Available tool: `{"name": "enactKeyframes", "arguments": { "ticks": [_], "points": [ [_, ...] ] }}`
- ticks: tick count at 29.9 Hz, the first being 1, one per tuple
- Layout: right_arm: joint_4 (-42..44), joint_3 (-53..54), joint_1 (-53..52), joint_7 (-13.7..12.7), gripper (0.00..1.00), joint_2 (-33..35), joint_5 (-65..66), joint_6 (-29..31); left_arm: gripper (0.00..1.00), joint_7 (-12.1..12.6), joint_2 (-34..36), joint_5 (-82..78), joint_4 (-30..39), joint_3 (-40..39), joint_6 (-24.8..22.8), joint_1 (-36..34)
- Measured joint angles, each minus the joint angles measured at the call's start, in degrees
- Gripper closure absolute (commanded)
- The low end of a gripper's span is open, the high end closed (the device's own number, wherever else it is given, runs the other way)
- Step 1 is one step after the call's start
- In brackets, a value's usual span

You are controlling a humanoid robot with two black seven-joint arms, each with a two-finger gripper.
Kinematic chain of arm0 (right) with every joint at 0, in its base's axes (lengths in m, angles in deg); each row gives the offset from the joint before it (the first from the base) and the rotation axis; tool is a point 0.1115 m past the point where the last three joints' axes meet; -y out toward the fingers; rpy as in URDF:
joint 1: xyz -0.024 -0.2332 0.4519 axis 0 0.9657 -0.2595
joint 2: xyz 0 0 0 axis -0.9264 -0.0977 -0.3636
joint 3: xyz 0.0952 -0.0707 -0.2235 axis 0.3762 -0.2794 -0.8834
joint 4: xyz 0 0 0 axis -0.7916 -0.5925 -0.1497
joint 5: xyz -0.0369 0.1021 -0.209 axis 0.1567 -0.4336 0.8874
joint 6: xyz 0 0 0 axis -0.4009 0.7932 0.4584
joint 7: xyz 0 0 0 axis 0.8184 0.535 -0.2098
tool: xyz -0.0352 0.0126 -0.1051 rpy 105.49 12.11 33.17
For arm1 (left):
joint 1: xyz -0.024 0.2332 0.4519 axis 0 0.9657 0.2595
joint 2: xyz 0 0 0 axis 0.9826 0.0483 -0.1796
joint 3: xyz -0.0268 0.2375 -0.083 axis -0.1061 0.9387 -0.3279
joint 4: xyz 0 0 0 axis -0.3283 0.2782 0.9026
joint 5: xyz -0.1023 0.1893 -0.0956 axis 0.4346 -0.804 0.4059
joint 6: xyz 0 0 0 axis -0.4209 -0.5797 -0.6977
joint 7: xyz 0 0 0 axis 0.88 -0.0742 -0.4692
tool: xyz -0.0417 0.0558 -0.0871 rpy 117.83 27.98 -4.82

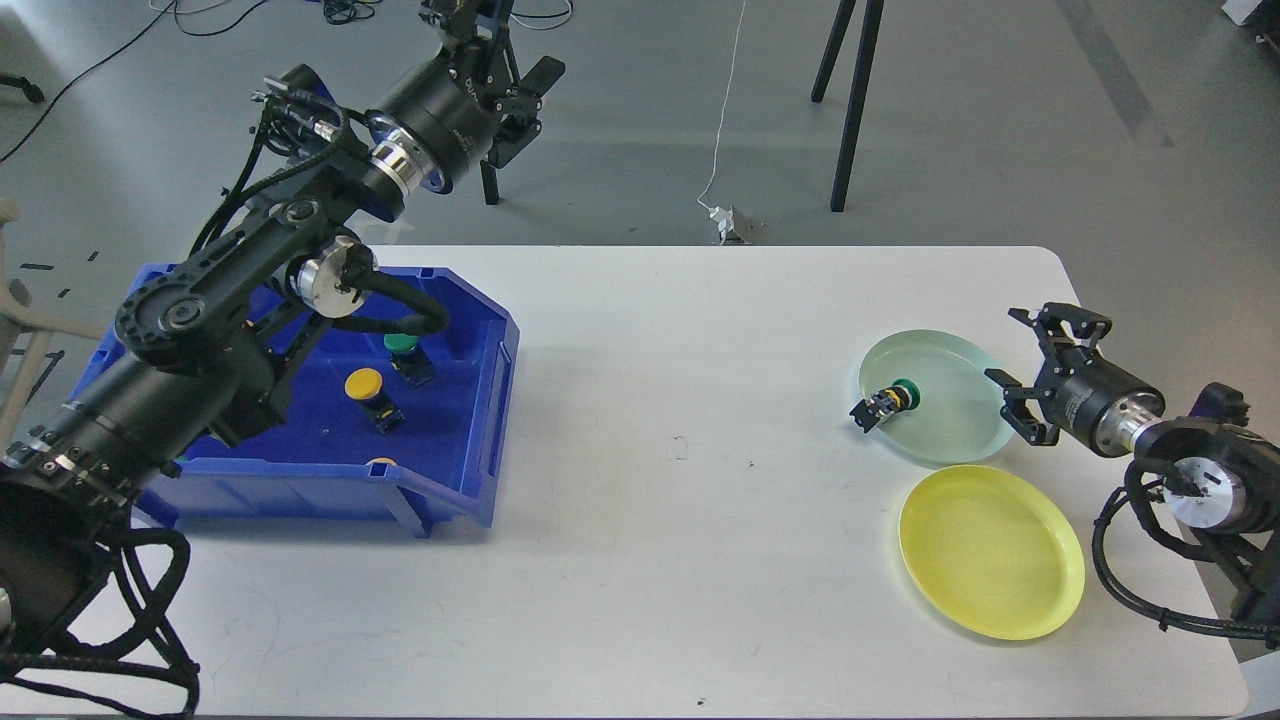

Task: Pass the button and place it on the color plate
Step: 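Lower the button onto the pale green plate and open the right gripper, then withdraw the right arm and move the left gripper back over the bin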

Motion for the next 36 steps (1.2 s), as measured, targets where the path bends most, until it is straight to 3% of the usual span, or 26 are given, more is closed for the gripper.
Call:
{"name": "enactKeyframes", "arguments": {
  "ticks": [7,15,21,28,36],
  "points": [
    [0.3,12.2,0.0,-0.3,0.14,8.2,-5.0,5.7,0.01,-0.1,2.6,0.1,1.4,-0.1,0.0,0.0],
    [1.3,15.7,-3.1,-0.6,0.08,13.7,-23.0,8.0,0.01,-0.4,8.1,-1.1,5.9,1.0,0.2,0.0],
    [1.8,17.4,-2.8,-0.2,0.06,12.7,-31.0,8.2,0.01,-0.8,16.7,-10.4,10.3,5.7,0.1,0.0],
    [1.7,20.3,-2.8,0.0,0.06,6.9,-32.4,8.2,0.03,-6.6,28.9,-29.6,15.1,14.4,0.1,0.9],
    [1.6,20.5,-2.0,0.1,0.06,4.0,-32.4,8.2,0.05,-7.1,35.9,-56.2,16.0,24.6,0.3,0.9]
  ]
}}
